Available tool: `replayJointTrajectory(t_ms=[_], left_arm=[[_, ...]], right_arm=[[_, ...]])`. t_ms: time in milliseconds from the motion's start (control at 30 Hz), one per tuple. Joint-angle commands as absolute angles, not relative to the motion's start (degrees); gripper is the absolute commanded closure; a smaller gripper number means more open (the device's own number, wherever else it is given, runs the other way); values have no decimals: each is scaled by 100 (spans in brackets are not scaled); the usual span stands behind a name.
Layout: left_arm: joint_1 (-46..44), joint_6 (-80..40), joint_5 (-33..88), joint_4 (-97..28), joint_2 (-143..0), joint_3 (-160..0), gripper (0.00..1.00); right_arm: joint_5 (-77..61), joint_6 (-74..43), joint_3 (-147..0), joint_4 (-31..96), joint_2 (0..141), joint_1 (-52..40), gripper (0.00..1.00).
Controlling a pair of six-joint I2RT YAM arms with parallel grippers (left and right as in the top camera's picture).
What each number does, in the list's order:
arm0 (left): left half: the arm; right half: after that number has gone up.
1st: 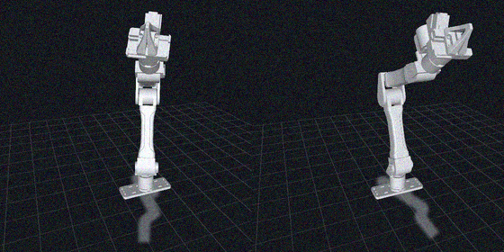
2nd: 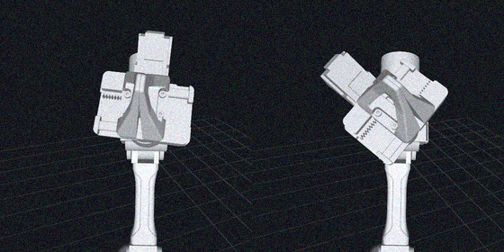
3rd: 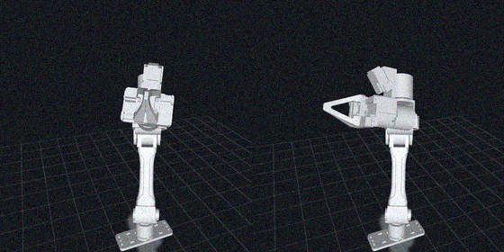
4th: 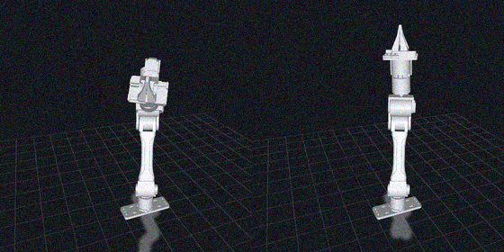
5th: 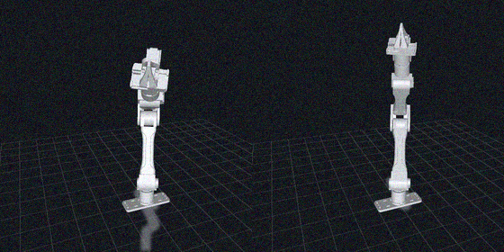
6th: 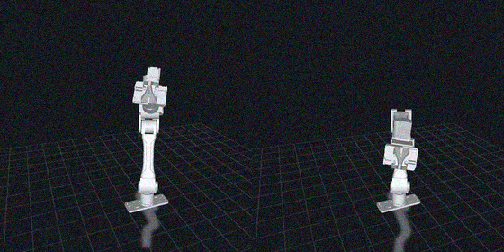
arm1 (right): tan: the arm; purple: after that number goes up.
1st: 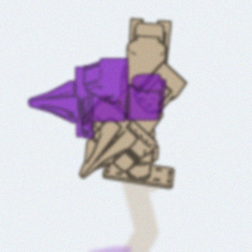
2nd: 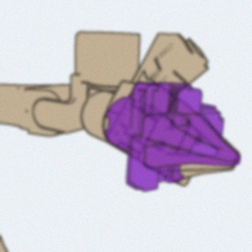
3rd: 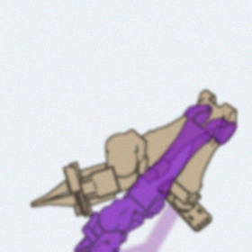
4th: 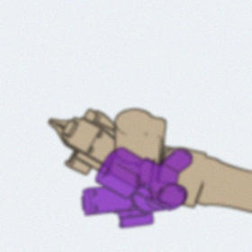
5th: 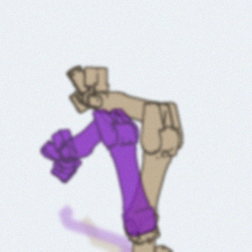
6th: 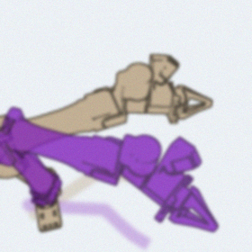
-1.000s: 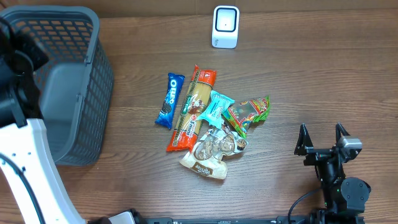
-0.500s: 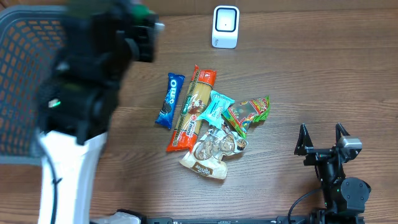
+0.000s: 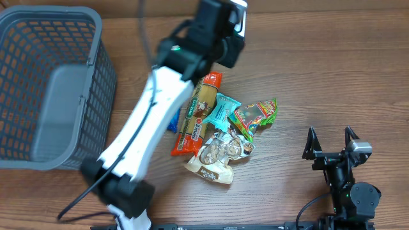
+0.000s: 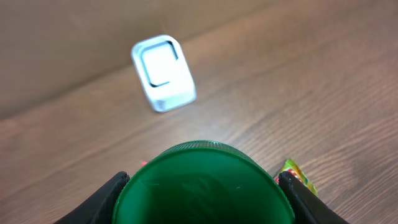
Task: Scan the item barcode
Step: 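Lift the green cup out of the basket toward the scanner, then lower the green-lidded jar beside the spaghetti and open the left gripper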
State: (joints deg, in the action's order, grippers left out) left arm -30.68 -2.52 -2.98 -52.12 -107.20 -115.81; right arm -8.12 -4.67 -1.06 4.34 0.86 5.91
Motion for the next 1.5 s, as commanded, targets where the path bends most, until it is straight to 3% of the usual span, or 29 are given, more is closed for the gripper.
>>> replayJointTrajectory(t_ms=[0, 567, 1100, 1233, 1300, 1467], left_arm=[[-3284, -150, -172, -5026, -11093, -11684, 96], [-3527, -646, -183, -4219, -12870, -11684, 96], [-3977, -746, -336, -4040, -13190, -11673, 96], [-3994, -821, -554, -3955, -13190, -11673, 88], [-3983, -814, -556, -3957, -13190, -11673, 76], [-3975, -727, -602, -3931, -13190, -11673, 62]], right_arm=[[-760, -447, -45, 412, 38, 609, 0], [-760, -445, -45, 412, 38, 609, 0], [-760, -445, -45, 412, 38, 609, 0], [-760, -447, -45, 412, 38, 609, 0], [-760, -447, -45, 412, 38, 609, 0], [-760, -447, -45, 412, 38, 609, 0]])
